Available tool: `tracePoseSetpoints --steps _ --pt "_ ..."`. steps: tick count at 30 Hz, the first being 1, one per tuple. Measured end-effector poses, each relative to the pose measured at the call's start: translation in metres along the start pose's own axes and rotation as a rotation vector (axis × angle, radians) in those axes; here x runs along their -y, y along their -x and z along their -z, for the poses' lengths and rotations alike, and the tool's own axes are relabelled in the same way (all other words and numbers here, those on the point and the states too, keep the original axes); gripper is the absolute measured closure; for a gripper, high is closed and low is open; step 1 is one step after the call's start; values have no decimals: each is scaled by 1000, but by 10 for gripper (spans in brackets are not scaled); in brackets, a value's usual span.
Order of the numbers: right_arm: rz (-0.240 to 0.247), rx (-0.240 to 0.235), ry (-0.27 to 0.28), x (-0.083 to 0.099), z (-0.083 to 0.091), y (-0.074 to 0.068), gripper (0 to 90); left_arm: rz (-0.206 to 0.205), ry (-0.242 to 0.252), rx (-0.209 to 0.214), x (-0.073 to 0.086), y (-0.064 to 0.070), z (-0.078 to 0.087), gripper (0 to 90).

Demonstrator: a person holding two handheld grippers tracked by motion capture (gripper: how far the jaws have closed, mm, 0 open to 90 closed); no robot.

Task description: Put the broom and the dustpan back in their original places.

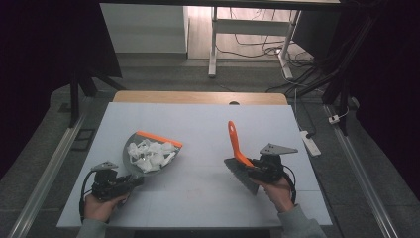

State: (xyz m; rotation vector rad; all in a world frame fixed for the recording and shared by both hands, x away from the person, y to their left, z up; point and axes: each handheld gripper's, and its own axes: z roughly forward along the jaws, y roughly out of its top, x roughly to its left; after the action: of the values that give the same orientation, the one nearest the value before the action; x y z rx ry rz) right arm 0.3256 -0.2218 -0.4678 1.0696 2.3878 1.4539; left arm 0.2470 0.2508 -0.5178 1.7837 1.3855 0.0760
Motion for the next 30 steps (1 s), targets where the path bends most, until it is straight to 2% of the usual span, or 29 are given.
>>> tracePoseSetpoints --steps 5,15,22,26,30 --pt "-19 -1 -25 5 -3 0 704 37 17 -26 -1 -2 -4 619" --pt "-26 -13 -60 8 -9 -5 704 112 57 -74 -4 -4 -12 619" --pt "-54 -15 -104 12 -17 -1 704 133 53 -99 -8 -3 -23 619" --pt "-85 11 -129 16 -22 4 704 149 55 -111 -8 -4 -24 619" --pt "-103 22 -121 17 -20 9 704 160 64 -119 -8 -7 -25 619"
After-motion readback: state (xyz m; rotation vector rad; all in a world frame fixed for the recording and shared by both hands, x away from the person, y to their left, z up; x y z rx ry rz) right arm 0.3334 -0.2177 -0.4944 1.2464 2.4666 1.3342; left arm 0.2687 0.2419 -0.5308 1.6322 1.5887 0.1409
